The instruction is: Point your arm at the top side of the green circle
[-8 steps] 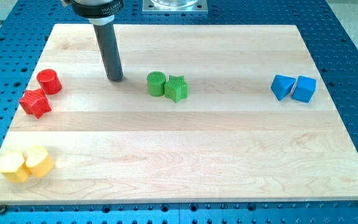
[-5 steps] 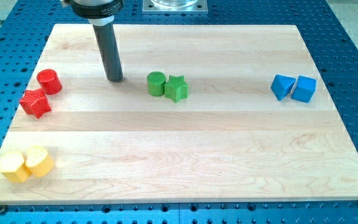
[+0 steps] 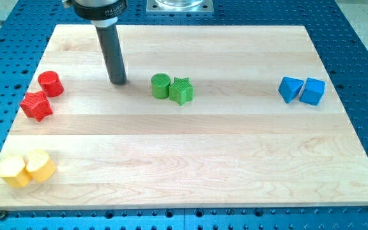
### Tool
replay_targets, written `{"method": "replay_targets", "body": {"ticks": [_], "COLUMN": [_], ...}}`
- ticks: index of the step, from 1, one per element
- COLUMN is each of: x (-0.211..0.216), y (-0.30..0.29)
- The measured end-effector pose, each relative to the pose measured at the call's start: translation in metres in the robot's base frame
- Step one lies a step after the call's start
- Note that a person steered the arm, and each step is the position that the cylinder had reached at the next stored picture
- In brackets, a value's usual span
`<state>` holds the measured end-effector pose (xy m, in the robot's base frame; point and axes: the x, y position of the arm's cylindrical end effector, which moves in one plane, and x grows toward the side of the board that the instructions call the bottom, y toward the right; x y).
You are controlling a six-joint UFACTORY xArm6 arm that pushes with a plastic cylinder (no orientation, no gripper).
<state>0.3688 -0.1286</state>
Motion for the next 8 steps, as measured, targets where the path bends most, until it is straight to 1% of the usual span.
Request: {"method": "replay_targets", "body": {"ticks": [6, 8], "x": [0.010, -0.012], "y": [0.001, 0.007]}}
